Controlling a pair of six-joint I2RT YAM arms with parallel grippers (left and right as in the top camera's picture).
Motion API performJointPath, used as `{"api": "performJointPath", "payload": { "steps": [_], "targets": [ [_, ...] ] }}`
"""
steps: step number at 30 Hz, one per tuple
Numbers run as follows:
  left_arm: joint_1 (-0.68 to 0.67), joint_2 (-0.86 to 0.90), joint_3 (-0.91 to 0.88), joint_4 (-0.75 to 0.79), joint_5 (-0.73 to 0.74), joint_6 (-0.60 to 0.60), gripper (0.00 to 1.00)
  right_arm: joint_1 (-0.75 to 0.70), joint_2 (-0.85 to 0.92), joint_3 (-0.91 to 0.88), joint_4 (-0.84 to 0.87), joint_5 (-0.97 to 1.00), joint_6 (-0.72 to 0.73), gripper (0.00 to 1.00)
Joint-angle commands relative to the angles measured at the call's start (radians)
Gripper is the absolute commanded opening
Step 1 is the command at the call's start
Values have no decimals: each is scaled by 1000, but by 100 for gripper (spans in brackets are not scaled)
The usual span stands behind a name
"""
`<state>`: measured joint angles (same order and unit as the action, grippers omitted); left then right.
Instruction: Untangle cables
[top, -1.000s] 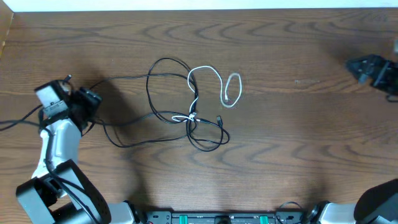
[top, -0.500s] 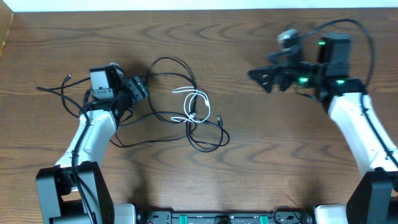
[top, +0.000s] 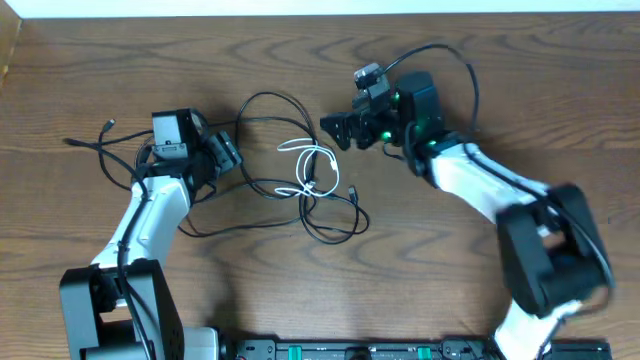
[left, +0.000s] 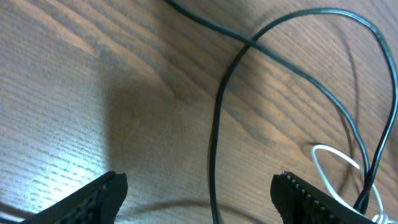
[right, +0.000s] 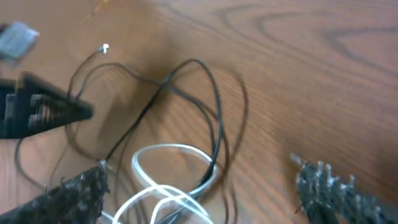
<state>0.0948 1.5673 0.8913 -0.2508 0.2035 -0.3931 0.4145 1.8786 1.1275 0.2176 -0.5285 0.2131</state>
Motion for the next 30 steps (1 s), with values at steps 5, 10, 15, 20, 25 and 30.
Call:
{"api": "performJointPath", "payload": {
  "steps": [5, 10, 15, 20, 25, 30],
  "targets": [
    [-57, 6, -7, -6, -3, 34, 78, 28, 215, 3, 272, -44, 427, 86],
    [-87, 10, -7, -2, -49, 34, 78, 59, 216, 3, 265, -114, 432, 83],
    [-87, 10, -7, -2, -69, 34, 79, 78, 216, 3, 256, -163, 449, 80],
    [-87, 10, -7, -3, -69, 34, 78, 97, 216, 3, 234, -190, 464, 75],
    [-87, 10, -7, -4, -69, 34, 78, 105, 216, 3, 223, -273, 472, 68],
    [-87, 10, -7, -11, -69, 34, 78, 105, 216, 3, 171, -275, 474, 68]
  ]
}}
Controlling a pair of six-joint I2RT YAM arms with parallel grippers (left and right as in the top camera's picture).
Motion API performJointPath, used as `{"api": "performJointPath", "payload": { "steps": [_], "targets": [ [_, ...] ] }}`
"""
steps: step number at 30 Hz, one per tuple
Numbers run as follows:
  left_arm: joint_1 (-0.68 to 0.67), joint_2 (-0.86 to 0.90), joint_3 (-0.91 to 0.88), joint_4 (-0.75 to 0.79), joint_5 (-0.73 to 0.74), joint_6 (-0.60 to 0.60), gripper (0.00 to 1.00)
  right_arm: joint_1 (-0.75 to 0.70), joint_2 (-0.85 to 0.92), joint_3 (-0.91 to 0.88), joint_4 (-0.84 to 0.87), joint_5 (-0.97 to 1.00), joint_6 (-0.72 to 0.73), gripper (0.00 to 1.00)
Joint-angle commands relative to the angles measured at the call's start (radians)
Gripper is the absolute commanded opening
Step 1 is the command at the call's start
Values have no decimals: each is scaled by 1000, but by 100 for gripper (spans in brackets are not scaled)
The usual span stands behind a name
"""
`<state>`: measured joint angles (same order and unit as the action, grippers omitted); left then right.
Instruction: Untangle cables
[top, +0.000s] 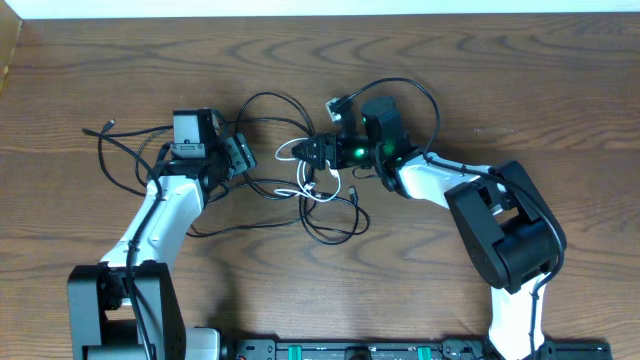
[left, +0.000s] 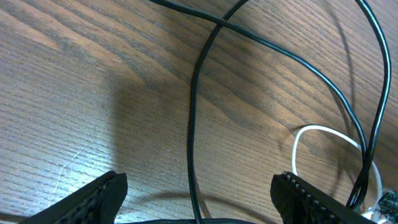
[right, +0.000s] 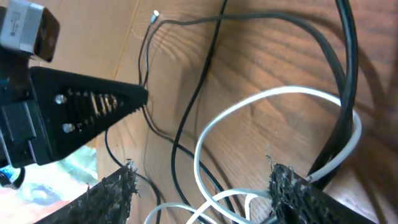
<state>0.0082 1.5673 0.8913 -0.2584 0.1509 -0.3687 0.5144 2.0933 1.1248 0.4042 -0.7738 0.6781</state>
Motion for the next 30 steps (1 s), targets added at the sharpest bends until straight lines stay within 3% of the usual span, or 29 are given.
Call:
{"api": "performJointPath", "payload": {
  "steps": [1, 9, 14, 30],
  "targets": [
    [-1, 10, -7, -4, -16, 10, 79, 4, 1, 6, -33, -29, 9, 68],
    [-1, 10, -7, -7, -16, 9, 79, 5, 1, 6, -78, 3, 33, 68],
    [-1, 10, -7, -7, -13, 9, 78, 5, 1, 6, -111, 51, 32, 75],
    [-1, 10, -7, -14, -6, 9, 79, 24, 1, 6, -23, 59, 32, 72]
  ]
}}
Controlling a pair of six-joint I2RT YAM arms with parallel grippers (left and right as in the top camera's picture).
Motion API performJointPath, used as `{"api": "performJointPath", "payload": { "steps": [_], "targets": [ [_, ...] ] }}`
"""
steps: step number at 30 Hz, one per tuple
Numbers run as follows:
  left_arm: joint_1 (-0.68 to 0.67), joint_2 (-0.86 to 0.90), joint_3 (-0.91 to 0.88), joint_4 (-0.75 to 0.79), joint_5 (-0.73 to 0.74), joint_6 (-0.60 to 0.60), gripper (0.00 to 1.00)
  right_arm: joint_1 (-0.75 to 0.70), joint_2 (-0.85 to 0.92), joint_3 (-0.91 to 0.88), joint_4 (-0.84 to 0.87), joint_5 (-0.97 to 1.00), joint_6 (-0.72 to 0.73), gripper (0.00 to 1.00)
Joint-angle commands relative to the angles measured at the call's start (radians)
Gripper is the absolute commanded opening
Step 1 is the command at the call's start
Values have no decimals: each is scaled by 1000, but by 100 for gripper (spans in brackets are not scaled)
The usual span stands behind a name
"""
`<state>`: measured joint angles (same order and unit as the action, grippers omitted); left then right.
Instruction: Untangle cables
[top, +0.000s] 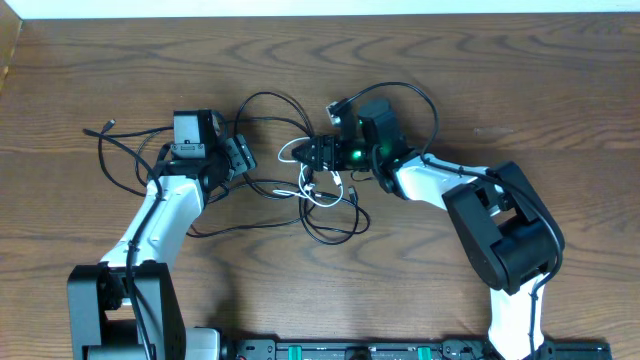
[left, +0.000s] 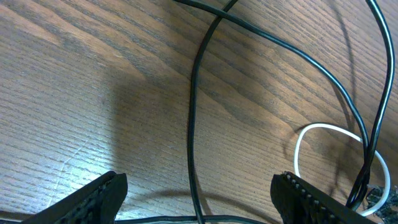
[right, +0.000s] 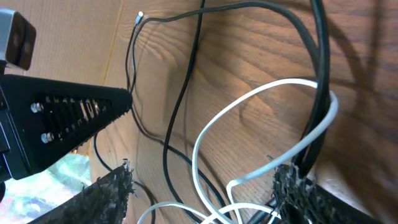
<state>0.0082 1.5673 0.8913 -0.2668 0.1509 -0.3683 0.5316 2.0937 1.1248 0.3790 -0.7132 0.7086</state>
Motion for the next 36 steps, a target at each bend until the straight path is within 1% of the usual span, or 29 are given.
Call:
{"api": "performJointPath", "payload": {
  "steps": [1, 6, 12, 16, 20, 23, 26, 27, 31, 33, 35, 36],
  "targets": [
    [-1, 10, -7, -6, -6, 9, 78, 7, 1, 6, 3, -4, 2, 72],
    [-1, 10, -7, -6, -5, 9, 79, 7, 1, 6, 2, -1, 1, 78],
    [-1, 10, -7, -6, -5, 8, 79, 43, 1, 6, 19, 92, 1, 80],
    [-1, 10, -7, -6, -5, 8, 79, 85, 1, 6, 61, 155, 2, 74],
    [-1, 10, -7, -5, -5, 9, 78, 103, 1, 6, 45, 222, 2, 68],
    [-1, 10, -7, -5, -5, 9, 78, 120, 1, 6, 43, 268, 2, 67],
    [-1, 10, -7, -5, -5, 9, 79, 144, 1, 6, 43, 344, 2, 47],
    [-1, 10, -7, -5, -5, 9, 79, 148, 1, 6, 43, 361, 2, 33],
    [-1, 10, -7, -6, -5, 9, 79, 147, 1, 6, 45, 365, 2, 1],
    [-1, 10, -7, -6, -5, 9, 78, 141, -2, 6, 74, 329, 2, 1],
    [-1, 10, -7, -6, -6, 9, 78, 109, -27, 6, 159, 203, 2, 1],
    [-1, 10, -7, -6, -6, 9, 79, 95, -45, 6, 176, 158, 2, 1]
  ]
}}
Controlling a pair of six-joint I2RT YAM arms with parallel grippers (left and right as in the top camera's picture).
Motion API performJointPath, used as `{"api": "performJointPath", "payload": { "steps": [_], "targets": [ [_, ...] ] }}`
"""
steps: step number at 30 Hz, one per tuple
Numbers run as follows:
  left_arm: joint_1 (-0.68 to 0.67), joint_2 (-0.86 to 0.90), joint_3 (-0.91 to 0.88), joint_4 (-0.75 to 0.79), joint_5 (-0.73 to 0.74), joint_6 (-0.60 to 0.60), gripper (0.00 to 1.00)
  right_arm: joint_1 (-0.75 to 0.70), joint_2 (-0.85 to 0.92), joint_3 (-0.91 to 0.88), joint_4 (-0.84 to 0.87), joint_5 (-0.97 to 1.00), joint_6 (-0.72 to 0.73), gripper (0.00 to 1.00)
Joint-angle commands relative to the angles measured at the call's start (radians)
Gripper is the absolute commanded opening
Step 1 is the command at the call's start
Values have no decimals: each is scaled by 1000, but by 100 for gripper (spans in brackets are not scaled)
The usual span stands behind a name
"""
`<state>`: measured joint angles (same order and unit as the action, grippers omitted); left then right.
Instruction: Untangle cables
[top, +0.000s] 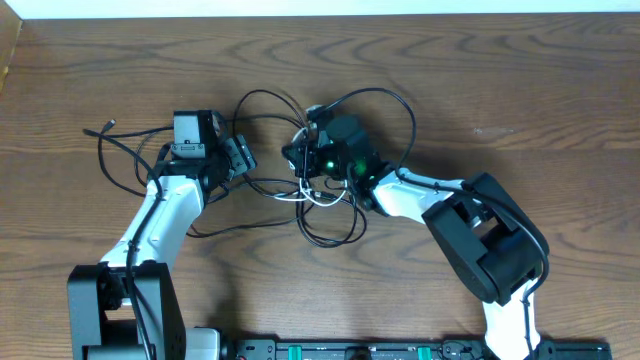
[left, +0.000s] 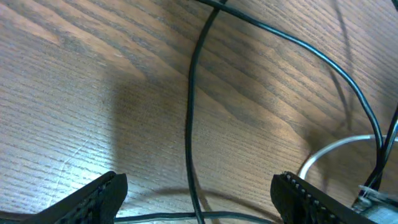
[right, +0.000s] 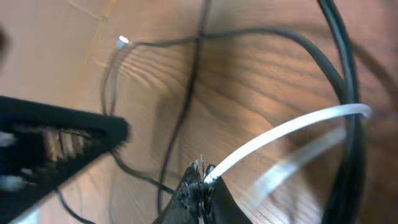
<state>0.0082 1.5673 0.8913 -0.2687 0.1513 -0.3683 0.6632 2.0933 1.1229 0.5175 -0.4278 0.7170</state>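
A thin black cable (top: 262, 100) loops over the brown table, tangled with a short white cable (top: 312, 196) in the middle. My right gripper (right: 202, 176) is shut on the white cable (right: 292, 130), which runs out from between its fingertips; in the overhead view this gripper (top: 303, 152) sits over the tangle. My left gripper (top: 243, 156) stands open just left of the tangle. Its two fingers (left: 93, 198) straddle a strand of the black cable (left: 194, 106) on the wood.
More black cable (top: 108, 150) with a loose end lies at the left beside the left arm. A second loop of cable (top: 385, 100) arches behind the right wrist. The table's far edge (top: 320, 14) runs along the top.
My right gripper was open around the white cable; it has moved left and is now shut on it. The white loop looks shifted. The left gripper has stayed in place.
At first my right gripper hung open to the right of the tangle, and the left was open at its left. The right then stood low over the white cable, open, with the left slightly nearer. It now pinches the white cable.
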Motion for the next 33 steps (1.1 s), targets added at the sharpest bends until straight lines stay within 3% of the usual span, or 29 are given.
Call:
{"api": "performJointPath", "payload": {
  "steps": [1, 8, 19, 26, 28, 33],
  "targets": [
    [-1, 10, -7, -4, -6, 9, 79, -50, -66, 8, 41, -172, -6, 1],
    [-1, 10, -7, -4, -6, 9, 79, -148, -307, 8, -14, -316, -4, 1],
    [-1, 10, -7, -3, -6, 9, 79, -245, -641, 8, -21, -201, -103, 1],
    [-2, 10, -7, 5, 13, 41, 79, -251, -673, 19, -131, -158, -141, 1],
    [-1, 10, -7, 18, 80, 115, 79, -252, -673, 27, -195, -159, -158, 1],
    [-1, 9, -7, 118, 556, 322, 79, -254, -675, 31, -319, -238, -219, 1]
  ]
}}
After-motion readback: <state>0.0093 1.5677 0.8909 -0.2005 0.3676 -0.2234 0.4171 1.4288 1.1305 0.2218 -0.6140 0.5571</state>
